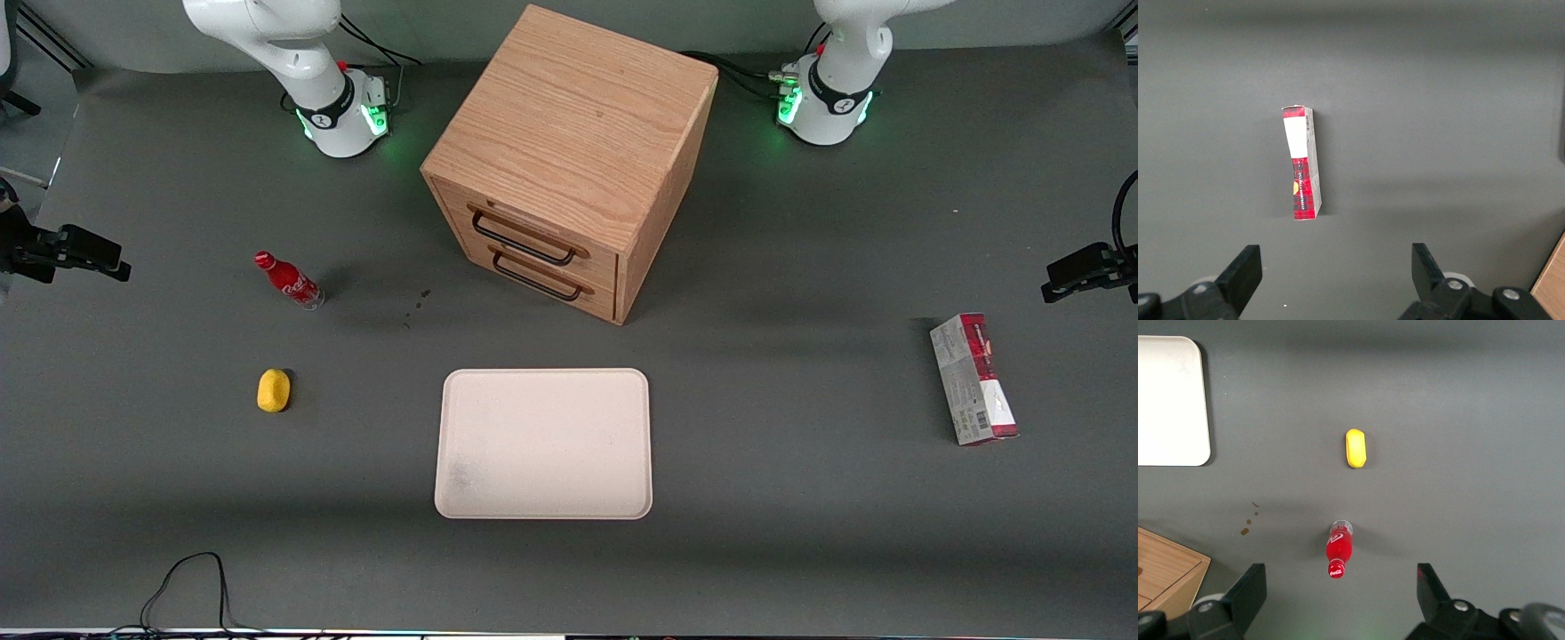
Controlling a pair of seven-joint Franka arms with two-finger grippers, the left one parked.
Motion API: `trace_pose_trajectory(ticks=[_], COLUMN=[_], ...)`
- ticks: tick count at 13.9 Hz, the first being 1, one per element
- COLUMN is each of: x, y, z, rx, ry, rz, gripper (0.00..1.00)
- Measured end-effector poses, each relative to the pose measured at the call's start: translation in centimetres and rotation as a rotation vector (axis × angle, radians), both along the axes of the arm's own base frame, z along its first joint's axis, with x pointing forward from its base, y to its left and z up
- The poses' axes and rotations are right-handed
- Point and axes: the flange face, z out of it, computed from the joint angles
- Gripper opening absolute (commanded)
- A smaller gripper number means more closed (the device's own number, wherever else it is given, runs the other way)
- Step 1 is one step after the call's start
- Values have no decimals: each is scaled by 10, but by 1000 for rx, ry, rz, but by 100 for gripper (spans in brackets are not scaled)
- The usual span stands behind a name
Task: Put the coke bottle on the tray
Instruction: 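Move the open right gripper toward the red Coca-Cola bottle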
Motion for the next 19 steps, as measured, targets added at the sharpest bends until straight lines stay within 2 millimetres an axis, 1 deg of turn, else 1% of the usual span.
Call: trace_pose_trajectory(ticks=[8,10,11,13,16,17,19], x=[-2,-8,-15,-37,-91,-109,-139], y=[1,2,3,5,12,14,16], z=[0,2,6,15,26,26,14], rx=[1,4,5,9,18,21,26], ry=[15,31,33,25,5,-7,-21], rz=[2,3,4,6,20,24,36], gripper=[100,100,100,100,100,100,100])
